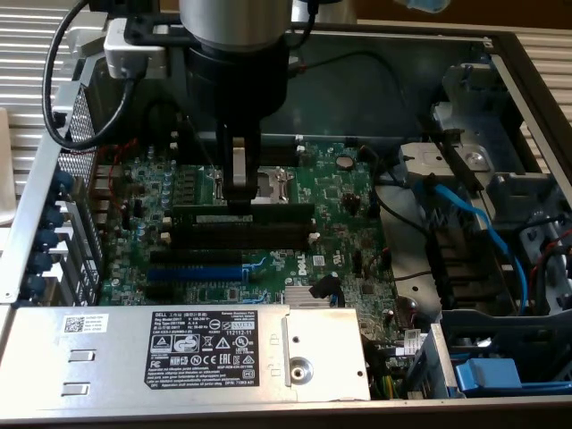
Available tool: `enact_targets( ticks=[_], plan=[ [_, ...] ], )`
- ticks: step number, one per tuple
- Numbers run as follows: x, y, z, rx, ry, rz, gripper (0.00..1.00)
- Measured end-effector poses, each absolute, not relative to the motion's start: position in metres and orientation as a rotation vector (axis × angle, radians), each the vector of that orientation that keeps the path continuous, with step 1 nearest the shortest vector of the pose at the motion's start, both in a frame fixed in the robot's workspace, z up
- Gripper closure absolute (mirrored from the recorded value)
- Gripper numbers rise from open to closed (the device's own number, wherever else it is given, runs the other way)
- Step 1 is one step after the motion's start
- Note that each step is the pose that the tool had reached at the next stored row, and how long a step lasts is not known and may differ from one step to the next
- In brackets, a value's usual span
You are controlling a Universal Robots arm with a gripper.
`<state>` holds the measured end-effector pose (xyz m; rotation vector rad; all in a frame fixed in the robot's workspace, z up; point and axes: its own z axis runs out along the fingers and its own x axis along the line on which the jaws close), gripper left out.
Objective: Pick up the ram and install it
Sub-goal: 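Insert the ram into the slot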
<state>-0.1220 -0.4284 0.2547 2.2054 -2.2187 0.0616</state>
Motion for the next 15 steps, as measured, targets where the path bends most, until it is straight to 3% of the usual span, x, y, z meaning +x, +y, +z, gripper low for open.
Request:
enact_targets(
  ticks=[15],
  plan=[
    [-0.1216, -0.4284, 0.2494, 2.196, -2.208, 0.033, 0.88]
  ],
)
